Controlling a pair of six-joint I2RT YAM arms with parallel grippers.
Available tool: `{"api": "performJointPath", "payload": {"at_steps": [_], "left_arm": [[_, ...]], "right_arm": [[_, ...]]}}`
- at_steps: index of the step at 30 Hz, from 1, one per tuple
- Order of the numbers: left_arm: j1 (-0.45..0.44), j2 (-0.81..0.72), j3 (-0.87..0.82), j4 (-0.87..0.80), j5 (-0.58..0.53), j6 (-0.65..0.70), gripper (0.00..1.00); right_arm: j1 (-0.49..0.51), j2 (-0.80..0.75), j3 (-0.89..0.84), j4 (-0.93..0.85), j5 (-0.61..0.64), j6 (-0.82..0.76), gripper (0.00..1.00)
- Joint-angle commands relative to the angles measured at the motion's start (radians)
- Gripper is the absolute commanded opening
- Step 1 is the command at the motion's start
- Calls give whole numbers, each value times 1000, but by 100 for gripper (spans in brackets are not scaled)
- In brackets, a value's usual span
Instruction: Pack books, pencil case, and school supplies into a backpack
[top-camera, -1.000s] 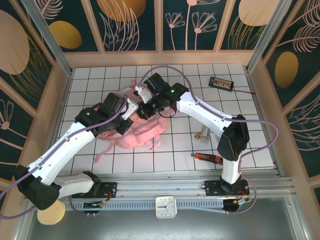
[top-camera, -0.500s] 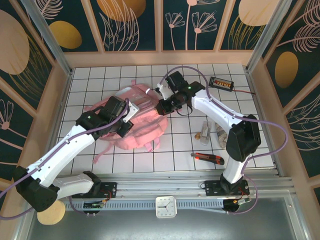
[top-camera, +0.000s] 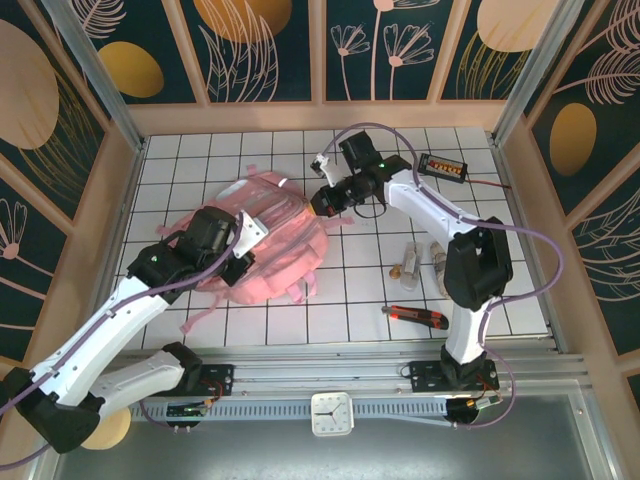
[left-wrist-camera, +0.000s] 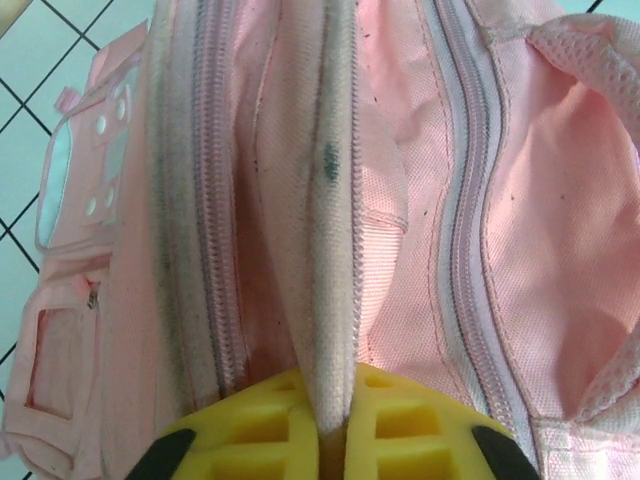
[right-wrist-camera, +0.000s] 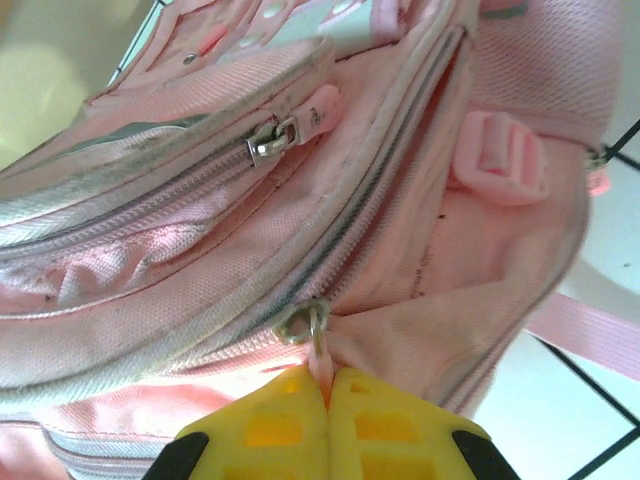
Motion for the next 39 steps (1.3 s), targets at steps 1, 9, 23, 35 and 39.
{"api": "performJointPath", "payload": {"at_steps": [1,9,23,35,39], "left_arm": [[1,-30,29,-62,52,29,74],[-1,9,9,91,115,-9,91],[-159,203,-136,319,-148,-131,99],[-190,372,-149,405,-215,-137,86],[-248,447,-126,438,-278,-172,99]], "right_arm": [[-4,-10,50,6,166,-12,0],[162,-137,-12,2,89,129,0],[-44,-144,-161,-10,158,421,56],[-67,65,-100,20,-31,778,66],[-83,71,-113,41,-27,772,66]]}}
